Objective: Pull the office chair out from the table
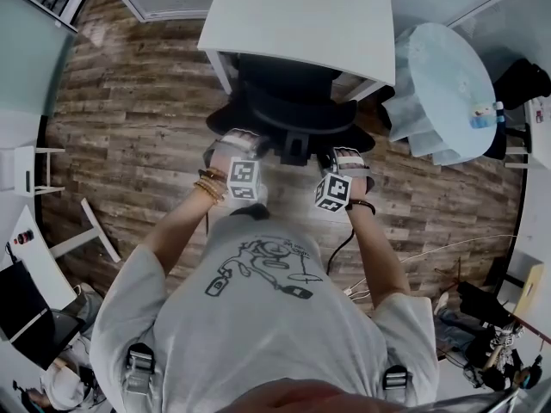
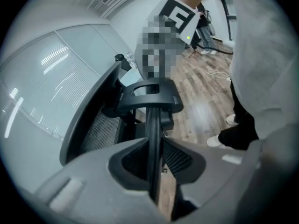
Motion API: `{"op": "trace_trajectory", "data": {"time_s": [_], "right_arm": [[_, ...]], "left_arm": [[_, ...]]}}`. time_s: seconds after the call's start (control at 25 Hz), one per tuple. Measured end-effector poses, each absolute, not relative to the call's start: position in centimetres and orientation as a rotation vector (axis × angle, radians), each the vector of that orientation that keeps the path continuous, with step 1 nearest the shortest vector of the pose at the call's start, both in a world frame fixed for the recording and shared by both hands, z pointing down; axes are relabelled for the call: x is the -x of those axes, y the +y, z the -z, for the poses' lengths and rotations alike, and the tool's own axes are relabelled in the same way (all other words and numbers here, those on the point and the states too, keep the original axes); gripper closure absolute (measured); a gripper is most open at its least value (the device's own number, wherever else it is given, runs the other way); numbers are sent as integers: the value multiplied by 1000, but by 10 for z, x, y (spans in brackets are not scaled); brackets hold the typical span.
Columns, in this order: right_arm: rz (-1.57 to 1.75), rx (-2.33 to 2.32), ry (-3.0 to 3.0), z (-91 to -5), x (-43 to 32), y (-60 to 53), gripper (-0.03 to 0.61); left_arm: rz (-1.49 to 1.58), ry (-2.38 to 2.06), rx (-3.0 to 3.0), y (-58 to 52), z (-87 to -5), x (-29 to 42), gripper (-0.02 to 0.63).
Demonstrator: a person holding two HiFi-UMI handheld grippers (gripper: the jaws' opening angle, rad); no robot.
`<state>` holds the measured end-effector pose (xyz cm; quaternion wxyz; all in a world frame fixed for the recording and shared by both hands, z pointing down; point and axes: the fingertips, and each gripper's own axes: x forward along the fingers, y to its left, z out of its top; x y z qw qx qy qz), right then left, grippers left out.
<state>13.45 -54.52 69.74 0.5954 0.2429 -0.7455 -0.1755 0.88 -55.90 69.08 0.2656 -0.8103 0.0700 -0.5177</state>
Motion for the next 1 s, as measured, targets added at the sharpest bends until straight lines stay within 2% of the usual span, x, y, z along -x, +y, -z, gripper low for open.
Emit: {"op": "trace_trajectory", "data": {"time_s": [1.0], "right_arm": [[291, -587, -1790, -698, -109, -481, 479]], "left_arm": [[1465, 201, 2173, -503, -695, 15, 522]]}}
